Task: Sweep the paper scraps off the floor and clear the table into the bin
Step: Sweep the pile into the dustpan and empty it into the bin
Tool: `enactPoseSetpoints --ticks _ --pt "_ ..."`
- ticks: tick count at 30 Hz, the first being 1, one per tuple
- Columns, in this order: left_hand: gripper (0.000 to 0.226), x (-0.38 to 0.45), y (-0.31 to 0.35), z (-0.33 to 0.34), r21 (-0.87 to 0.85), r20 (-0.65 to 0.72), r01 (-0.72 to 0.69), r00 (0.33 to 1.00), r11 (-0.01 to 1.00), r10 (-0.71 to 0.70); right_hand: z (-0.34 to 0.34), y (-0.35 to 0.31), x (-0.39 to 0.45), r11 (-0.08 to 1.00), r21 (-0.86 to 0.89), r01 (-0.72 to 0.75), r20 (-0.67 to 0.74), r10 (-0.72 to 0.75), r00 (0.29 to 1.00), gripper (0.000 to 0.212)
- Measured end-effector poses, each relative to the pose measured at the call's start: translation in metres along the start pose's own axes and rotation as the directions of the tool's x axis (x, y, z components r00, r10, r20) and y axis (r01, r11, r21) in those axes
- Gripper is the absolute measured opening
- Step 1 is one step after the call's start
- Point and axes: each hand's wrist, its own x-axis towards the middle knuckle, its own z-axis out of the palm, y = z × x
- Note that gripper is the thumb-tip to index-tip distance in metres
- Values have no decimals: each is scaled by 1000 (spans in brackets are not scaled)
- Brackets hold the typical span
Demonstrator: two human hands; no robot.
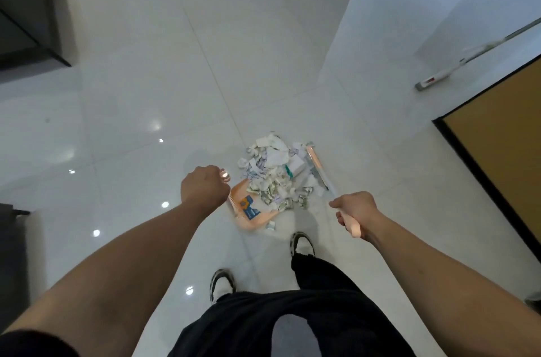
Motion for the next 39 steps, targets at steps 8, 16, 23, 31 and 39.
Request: enactPoseSetpoints --ticks 8,16,23,31,39 --pt "18 -5 76 18 -108 -19 267 962 958 -271 -32 -72 76 964 -249 92 170 -50 984 9" --pt "16 -21 105 25 -90 -25 427 902 900 -430 9 -131 141 871 -412 269 302 -149 942 5" --pt "10 -16 76 13 -101 -27 539 839 836 -544 32 -126 161 758 -590 277 410 -14 912 15" --pt "9 -14 55 20 -145 -24 518 850 843 -526 19 -87 122 589 -709 389 484 5 875 17" --pt "25 -5 55 13 -148 -28 462 882 874 -471 38 -57 65 482 -730 484 582 68 810 20"
